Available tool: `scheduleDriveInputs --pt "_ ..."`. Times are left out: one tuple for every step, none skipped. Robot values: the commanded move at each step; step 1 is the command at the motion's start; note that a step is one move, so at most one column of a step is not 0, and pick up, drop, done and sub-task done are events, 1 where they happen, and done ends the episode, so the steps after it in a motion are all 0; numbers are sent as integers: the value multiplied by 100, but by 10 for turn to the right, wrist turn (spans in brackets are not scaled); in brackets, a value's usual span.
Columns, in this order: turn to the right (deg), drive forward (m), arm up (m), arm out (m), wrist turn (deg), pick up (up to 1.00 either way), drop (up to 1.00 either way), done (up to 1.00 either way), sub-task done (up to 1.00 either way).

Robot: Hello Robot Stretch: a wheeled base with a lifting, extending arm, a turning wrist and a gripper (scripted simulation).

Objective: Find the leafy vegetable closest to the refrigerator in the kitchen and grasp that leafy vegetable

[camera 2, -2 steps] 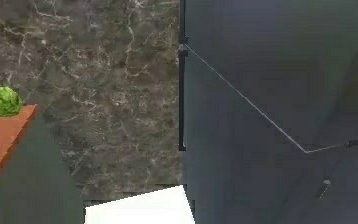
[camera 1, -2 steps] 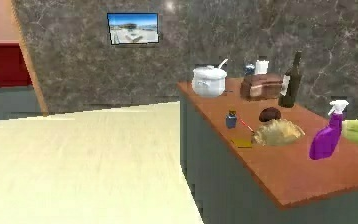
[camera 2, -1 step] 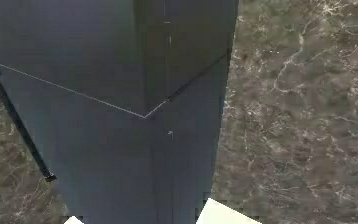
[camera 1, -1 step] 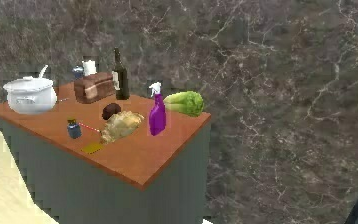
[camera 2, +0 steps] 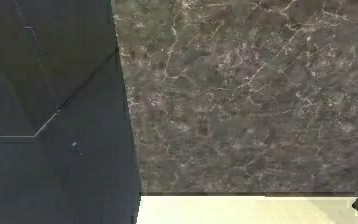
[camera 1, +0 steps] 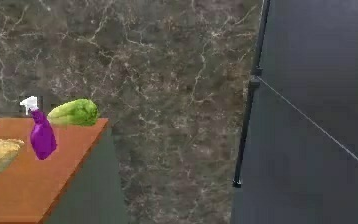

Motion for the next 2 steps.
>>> scheduleDriveInputs --pt "0 70 0 0 0 0 0 0 0" --pt "-450 0 0 0 0 0 0 0 0"
